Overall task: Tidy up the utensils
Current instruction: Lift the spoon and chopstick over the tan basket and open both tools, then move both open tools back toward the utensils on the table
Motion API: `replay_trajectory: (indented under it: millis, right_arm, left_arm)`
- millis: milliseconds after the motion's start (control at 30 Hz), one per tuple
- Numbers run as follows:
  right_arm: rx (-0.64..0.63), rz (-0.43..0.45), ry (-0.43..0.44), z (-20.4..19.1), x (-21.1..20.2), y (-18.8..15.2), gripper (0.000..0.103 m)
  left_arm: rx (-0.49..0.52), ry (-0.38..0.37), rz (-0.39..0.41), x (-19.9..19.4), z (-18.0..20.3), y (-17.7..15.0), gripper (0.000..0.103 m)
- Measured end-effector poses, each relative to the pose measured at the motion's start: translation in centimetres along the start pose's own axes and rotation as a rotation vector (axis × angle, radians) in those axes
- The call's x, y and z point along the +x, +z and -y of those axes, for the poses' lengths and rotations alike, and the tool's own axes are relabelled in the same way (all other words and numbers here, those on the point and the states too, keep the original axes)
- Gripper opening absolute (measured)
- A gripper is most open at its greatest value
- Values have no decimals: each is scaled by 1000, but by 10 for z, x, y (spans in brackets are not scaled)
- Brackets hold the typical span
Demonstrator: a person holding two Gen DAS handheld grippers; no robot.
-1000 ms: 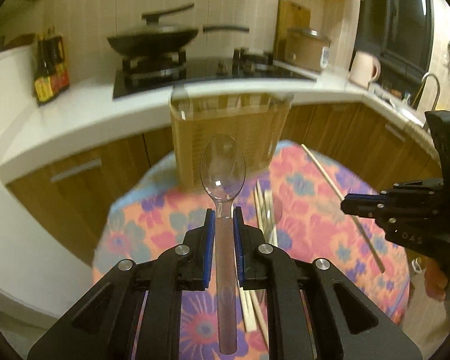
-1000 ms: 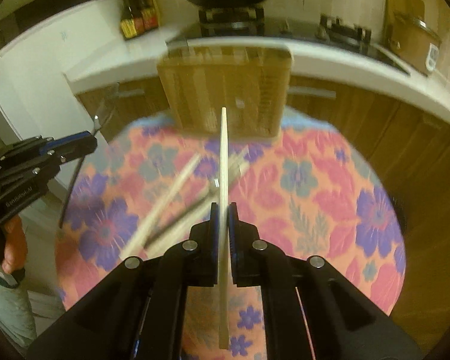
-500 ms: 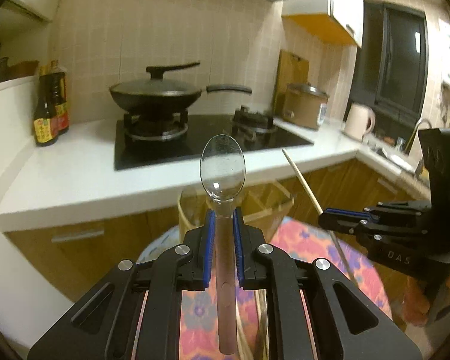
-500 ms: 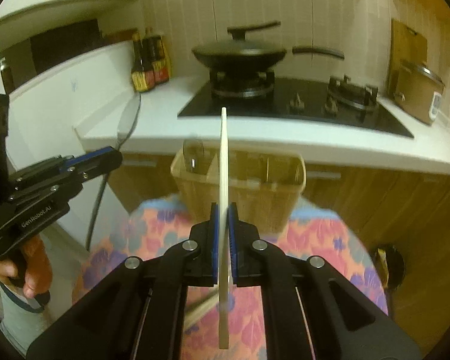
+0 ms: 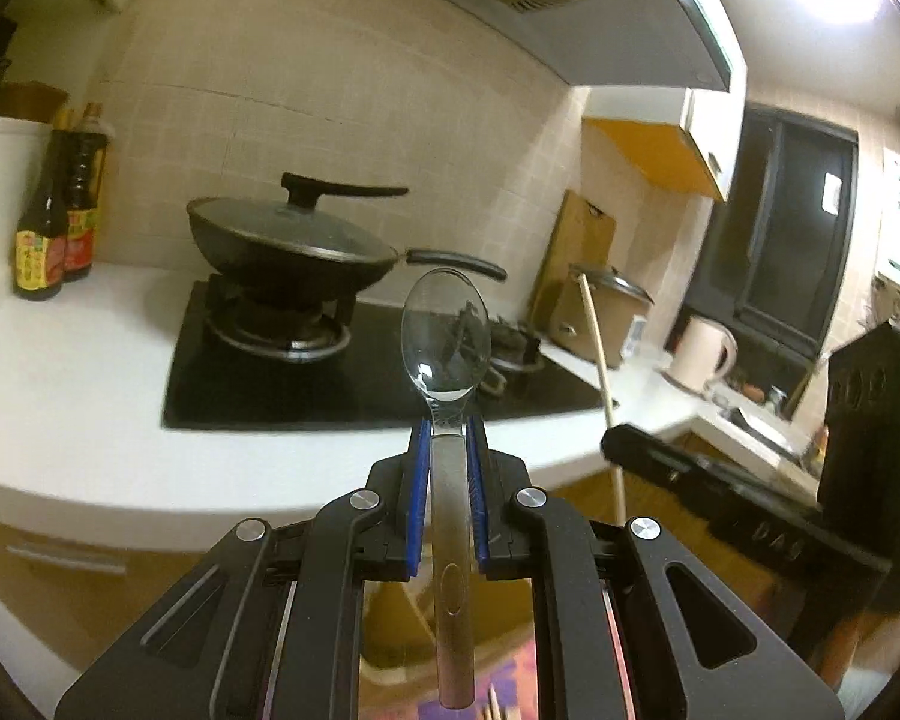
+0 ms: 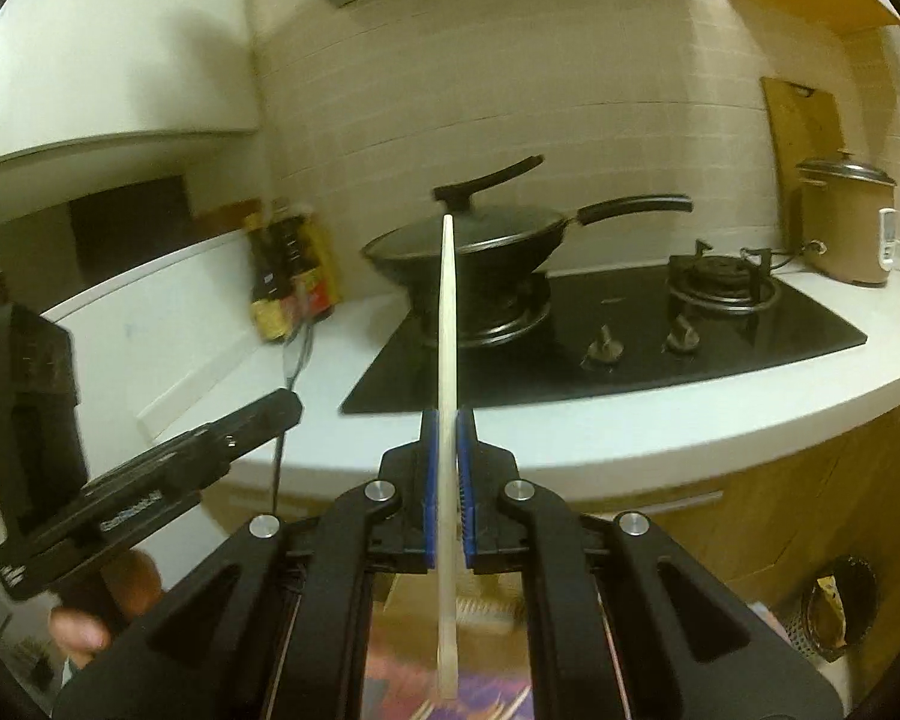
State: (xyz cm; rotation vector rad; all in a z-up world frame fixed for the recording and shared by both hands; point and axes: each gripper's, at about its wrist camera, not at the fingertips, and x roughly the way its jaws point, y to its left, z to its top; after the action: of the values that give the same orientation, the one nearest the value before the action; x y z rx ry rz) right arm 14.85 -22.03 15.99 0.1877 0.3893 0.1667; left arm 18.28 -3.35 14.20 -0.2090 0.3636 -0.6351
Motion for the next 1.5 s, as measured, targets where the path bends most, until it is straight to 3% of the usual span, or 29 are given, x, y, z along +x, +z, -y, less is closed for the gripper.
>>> replay_trajectory:
  millis: [200, 400, 800, 967, 1133, 1200, 1367, 1500]
  right_arm:
    - [-1, 72, -99, 4, 36, -9, 4]
    - [61, 65, -112, 17, 57, -23, 4]
    - [82, 53, -70, 21, 30, -45, 5]
    - [95, 30, -37, 21, 1, -53, 5]
    - [88, -24, -27, 20, -34, -69, 16]
    - [90, -37, -23, 20, -46, -79, 23]
    - [107, -98, -35, 21, -75, -113, 38]
    - [151, -166, -36, 23, -85, -142, 40]
  left_arm:
    - [41, 73, 68, 33, 11, -11, 10]
    - [27, 86, 97, 44, 9, -26, 10]
    - [9, 68, 64, 35, -5, -45, 13]
    - [2, 66, 41, 10, -6, -50, 32]
    - [17, 49, 4, -33, 2, -59, 39]
    - [20, 39, -9, -50, 4, -67, 50]
    - [27, 70, -90, -88, 11, -101, 51]
    - [3, 77, -178, -100, 14, -135, 52]
